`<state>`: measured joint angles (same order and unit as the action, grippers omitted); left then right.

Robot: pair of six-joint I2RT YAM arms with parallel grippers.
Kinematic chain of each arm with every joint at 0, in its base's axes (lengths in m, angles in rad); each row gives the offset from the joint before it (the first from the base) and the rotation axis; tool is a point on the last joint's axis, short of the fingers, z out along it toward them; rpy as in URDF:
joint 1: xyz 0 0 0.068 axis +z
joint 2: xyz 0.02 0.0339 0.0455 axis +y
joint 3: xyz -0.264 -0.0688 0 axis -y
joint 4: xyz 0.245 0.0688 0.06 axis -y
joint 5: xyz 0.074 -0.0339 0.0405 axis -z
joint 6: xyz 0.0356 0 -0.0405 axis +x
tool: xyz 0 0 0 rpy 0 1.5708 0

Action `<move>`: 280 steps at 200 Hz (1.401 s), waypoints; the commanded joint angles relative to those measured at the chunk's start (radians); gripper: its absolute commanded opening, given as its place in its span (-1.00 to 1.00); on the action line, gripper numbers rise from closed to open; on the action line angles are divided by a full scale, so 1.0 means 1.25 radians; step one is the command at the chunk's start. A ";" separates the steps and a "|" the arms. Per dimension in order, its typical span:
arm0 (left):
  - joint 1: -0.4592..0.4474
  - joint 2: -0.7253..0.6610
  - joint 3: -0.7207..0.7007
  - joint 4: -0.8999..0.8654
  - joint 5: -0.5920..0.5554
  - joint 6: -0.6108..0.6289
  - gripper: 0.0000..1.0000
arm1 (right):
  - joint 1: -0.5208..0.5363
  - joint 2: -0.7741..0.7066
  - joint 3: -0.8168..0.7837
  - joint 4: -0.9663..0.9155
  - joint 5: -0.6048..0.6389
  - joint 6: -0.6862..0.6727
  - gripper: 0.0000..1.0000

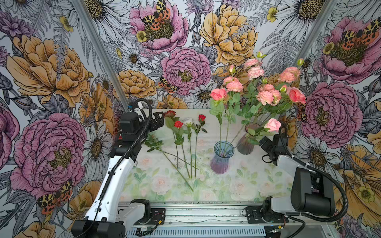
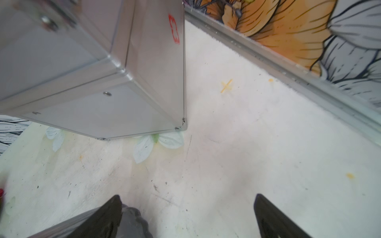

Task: Place the pink flowers into the vase
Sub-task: Reset both arms

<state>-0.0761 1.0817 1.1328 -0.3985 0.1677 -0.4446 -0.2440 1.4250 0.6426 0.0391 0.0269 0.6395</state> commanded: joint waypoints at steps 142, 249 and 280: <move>0.008 0.005 -0.001 -0.009 0.022 0.012 0.97 | 0.009 0.087 -0.005 0.054 -0.108 0.140 0.99; 0.007 0.005 0.001 -0.010 0.022 0.010 0.97 | 0.094 0.129 0.012 0.074 -0.086 0.162 0.99; 0.008 0.005 0.000 -0.009 0.023 0.012 0.97 | 0.126 0.144 0.031 0.075 -0.077 0.166 0.99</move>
<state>-0.0761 1.0882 1.1328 -0.4057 0.1745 -0.4446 -0.1196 1.5745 0.6514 0.1181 -0.0795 0.8310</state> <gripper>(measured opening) 0.985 0.994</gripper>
